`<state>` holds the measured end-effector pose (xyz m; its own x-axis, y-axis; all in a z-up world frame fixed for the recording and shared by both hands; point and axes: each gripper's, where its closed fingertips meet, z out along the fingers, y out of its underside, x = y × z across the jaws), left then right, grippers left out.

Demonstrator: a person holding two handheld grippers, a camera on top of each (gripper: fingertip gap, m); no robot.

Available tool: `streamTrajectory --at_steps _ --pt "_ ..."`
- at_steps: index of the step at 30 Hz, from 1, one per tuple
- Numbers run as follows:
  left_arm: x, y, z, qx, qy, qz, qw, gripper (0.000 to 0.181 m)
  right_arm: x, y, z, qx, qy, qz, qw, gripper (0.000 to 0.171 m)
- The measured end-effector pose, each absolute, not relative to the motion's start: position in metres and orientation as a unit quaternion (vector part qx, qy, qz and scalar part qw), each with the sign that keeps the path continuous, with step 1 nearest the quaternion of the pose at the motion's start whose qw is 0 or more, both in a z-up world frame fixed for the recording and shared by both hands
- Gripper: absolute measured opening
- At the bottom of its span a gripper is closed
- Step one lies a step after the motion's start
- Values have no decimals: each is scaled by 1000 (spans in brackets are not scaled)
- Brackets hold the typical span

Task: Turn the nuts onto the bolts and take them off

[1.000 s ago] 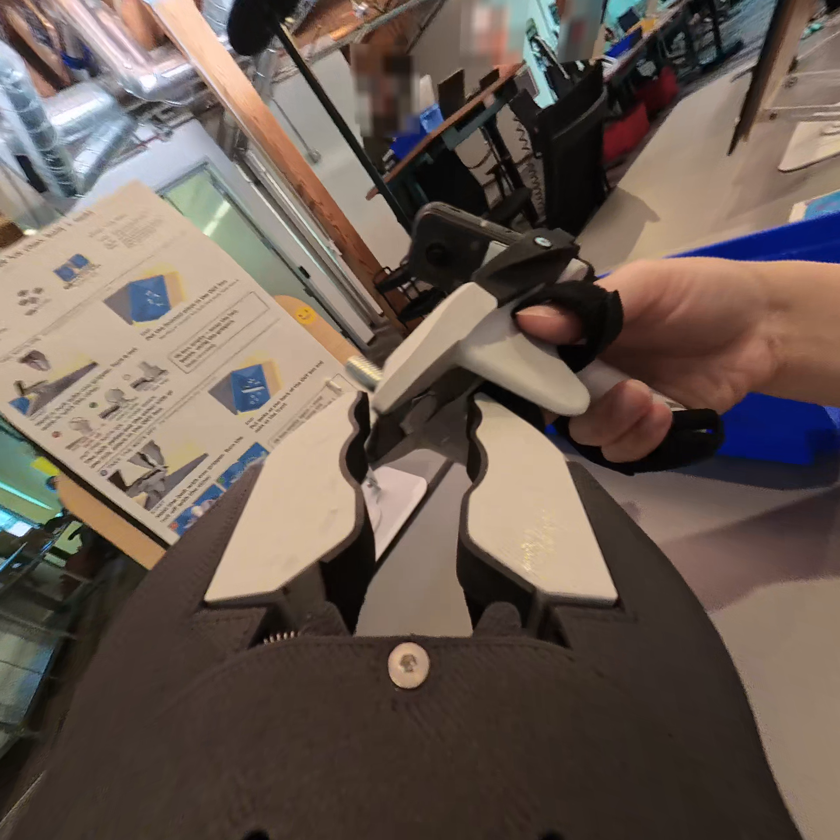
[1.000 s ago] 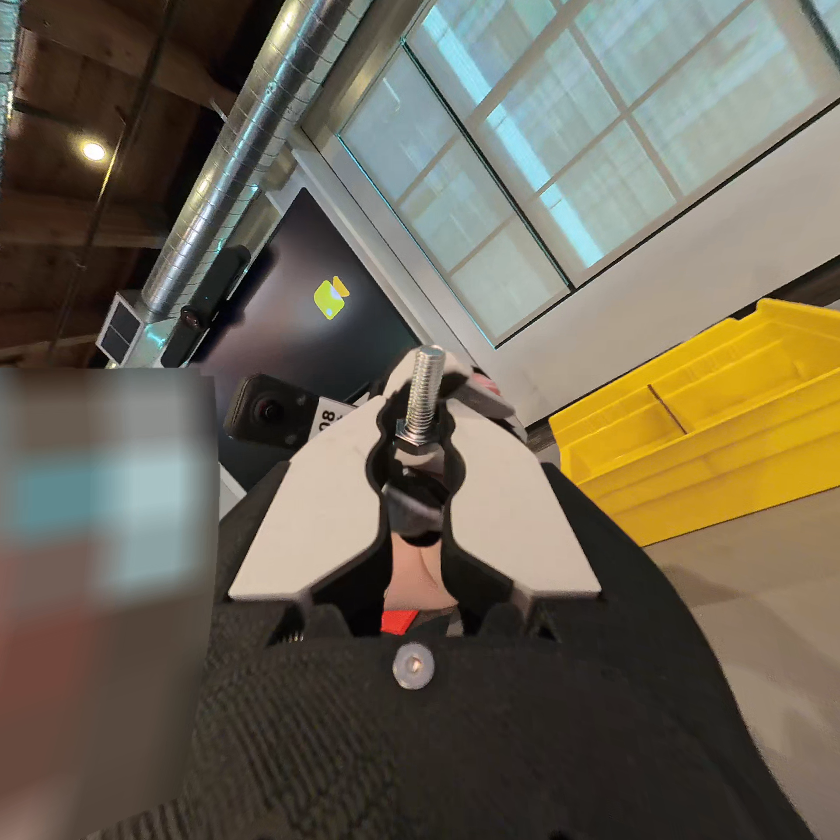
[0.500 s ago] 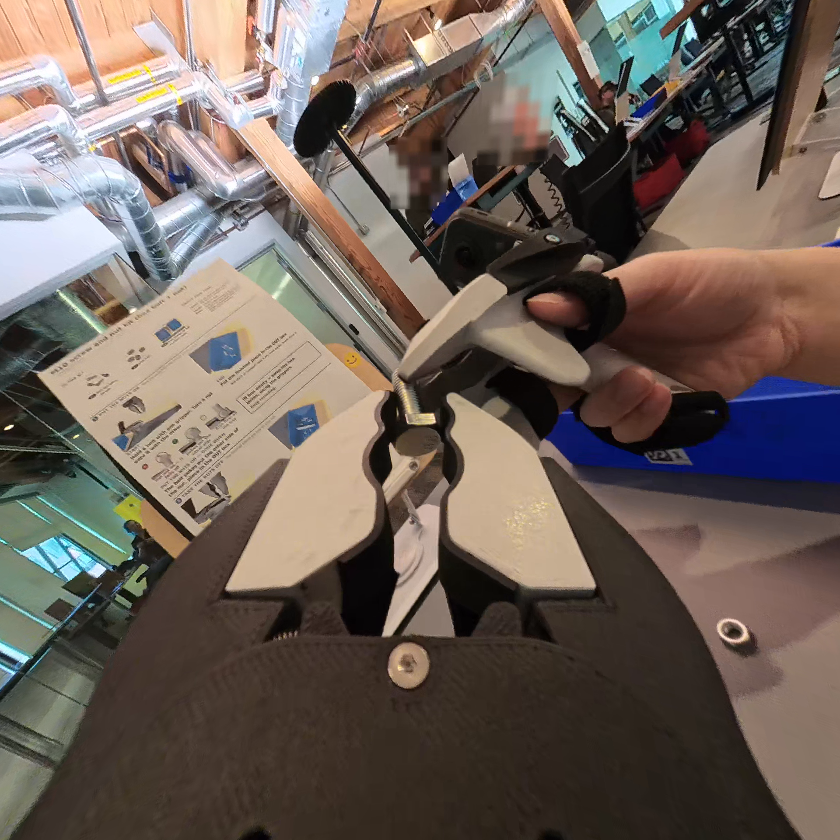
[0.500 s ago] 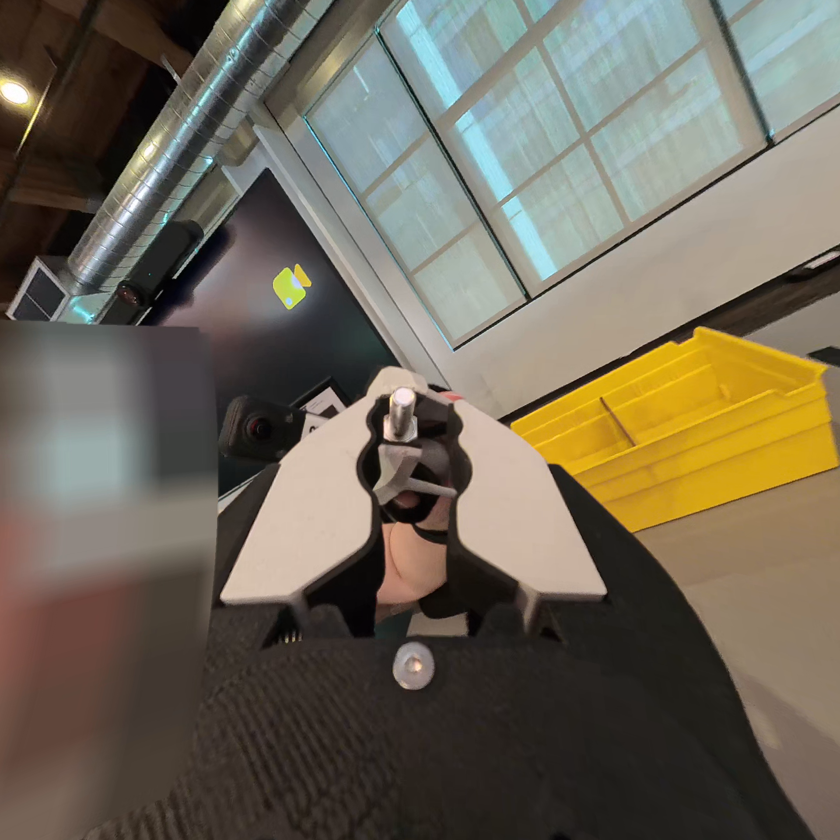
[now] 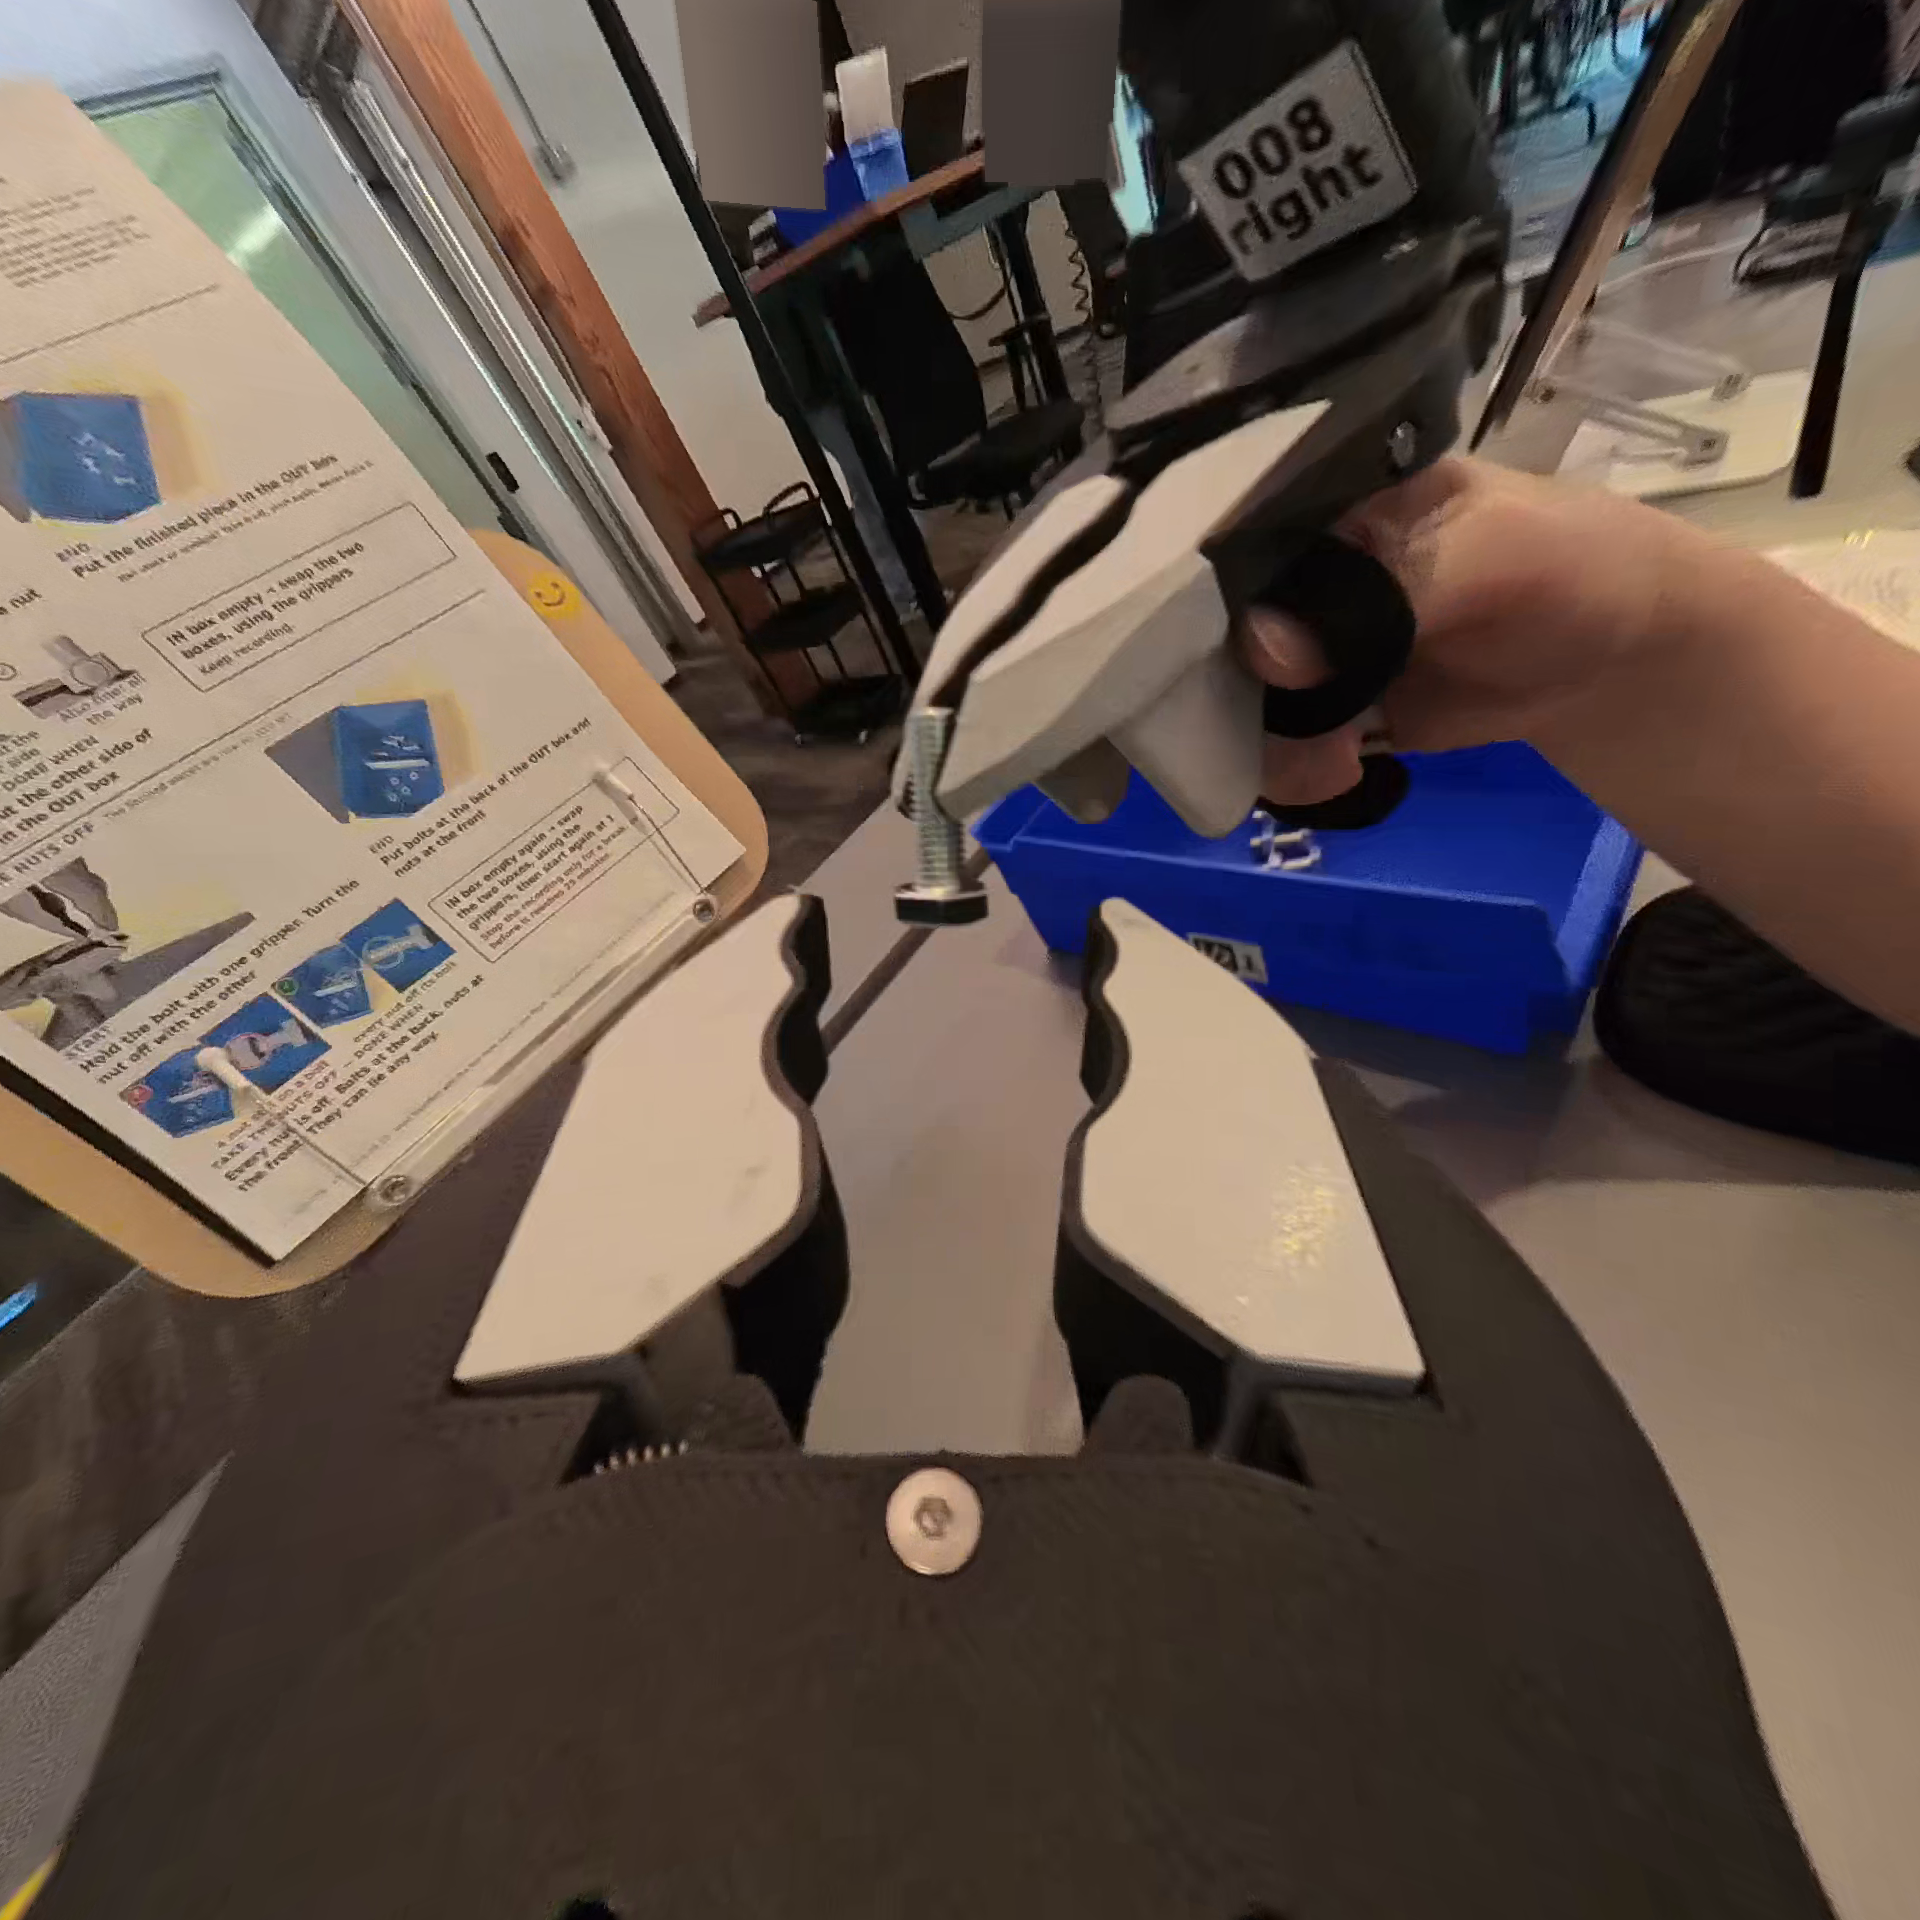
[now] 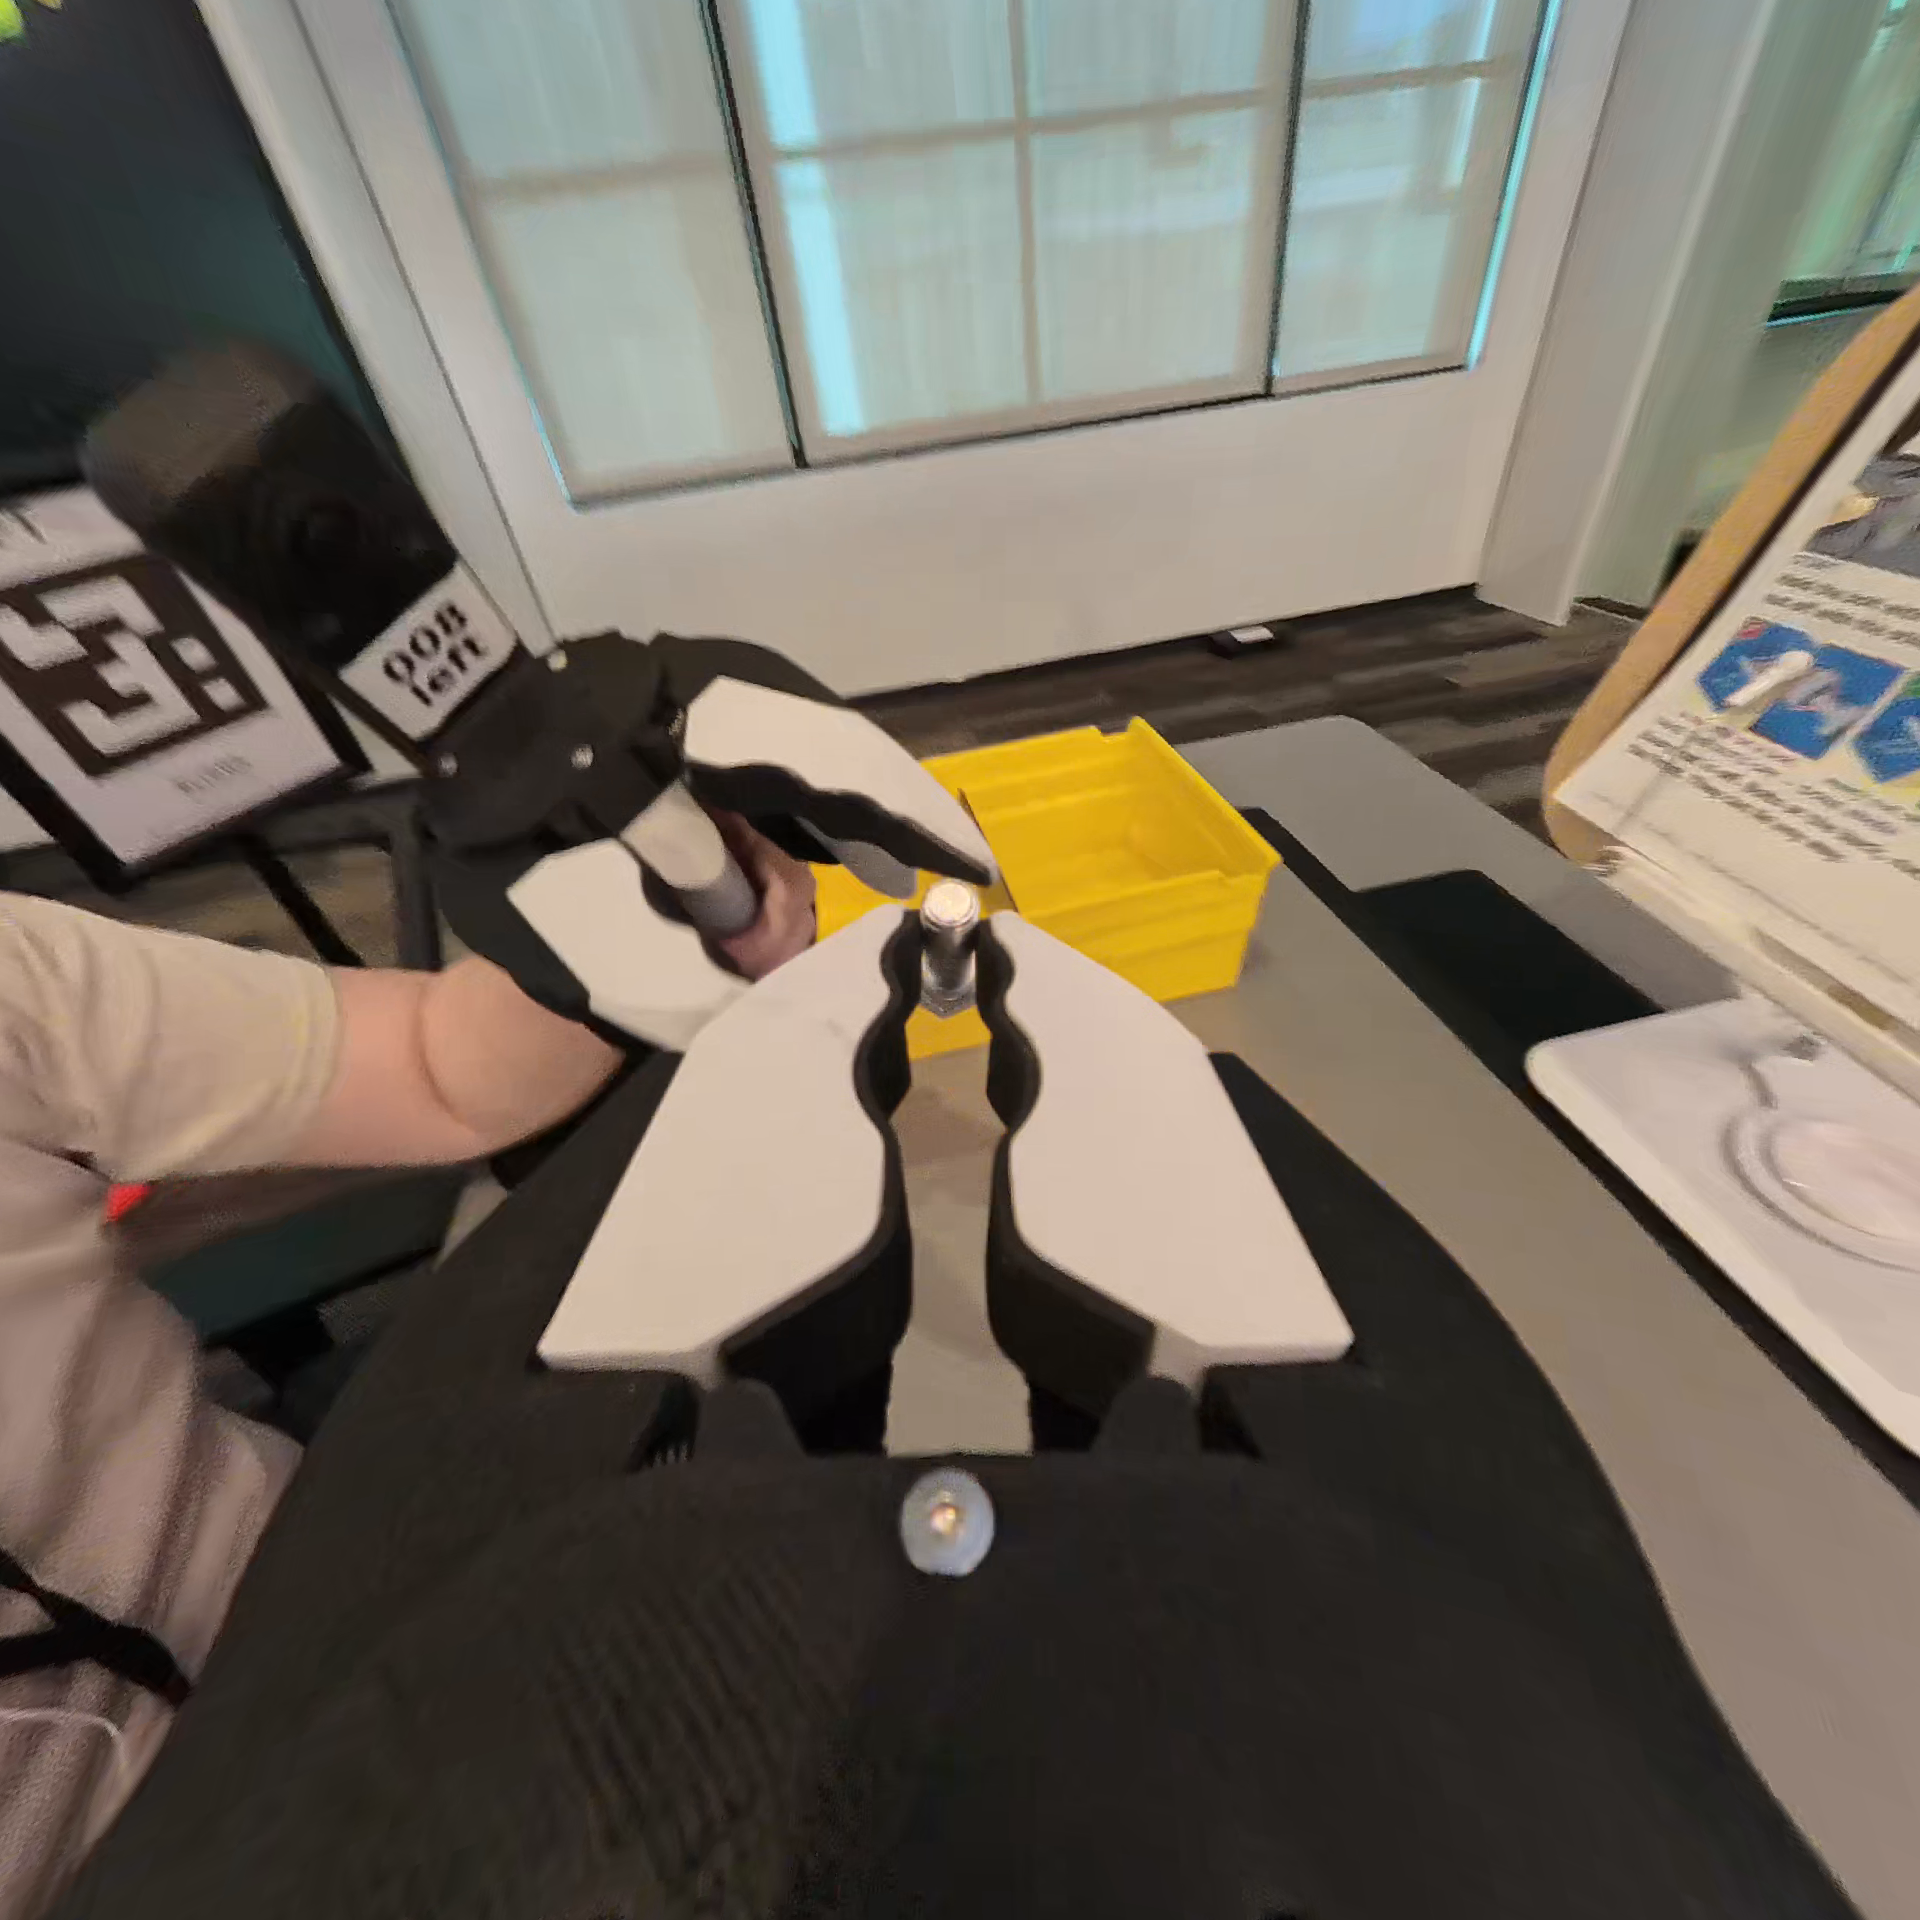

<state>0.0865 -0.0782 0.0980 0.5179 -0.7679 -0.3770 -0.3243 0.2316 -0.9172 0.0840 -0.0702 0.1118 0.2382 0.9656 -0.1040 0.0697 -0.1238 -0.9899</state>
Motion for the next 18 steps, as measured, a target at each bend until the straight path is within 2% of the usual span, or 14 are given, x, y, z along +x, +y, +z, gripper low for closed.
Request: streamTrajectory --at_steps 3,7,9,12,18 --pt "84 -81 109 -577 439 -205 658 24 84 -75 108 -629 -432 418 492 10" --pt "90 -84 94 -598 467 -221 613 27 76 -85 103 -645 -438 420 465 10" --pt "93 -87 88 -602 481 -243 590 16 73 -87 99 -654 -442 412 454 10" --pt "94 -88 83 -616 478 -281 560 14 74 -87 95 -660 -452 389 456 10" --pt "97 -98 83 -634 434 -464 440 9 75 -90 97 -663 -449 398 448 11"
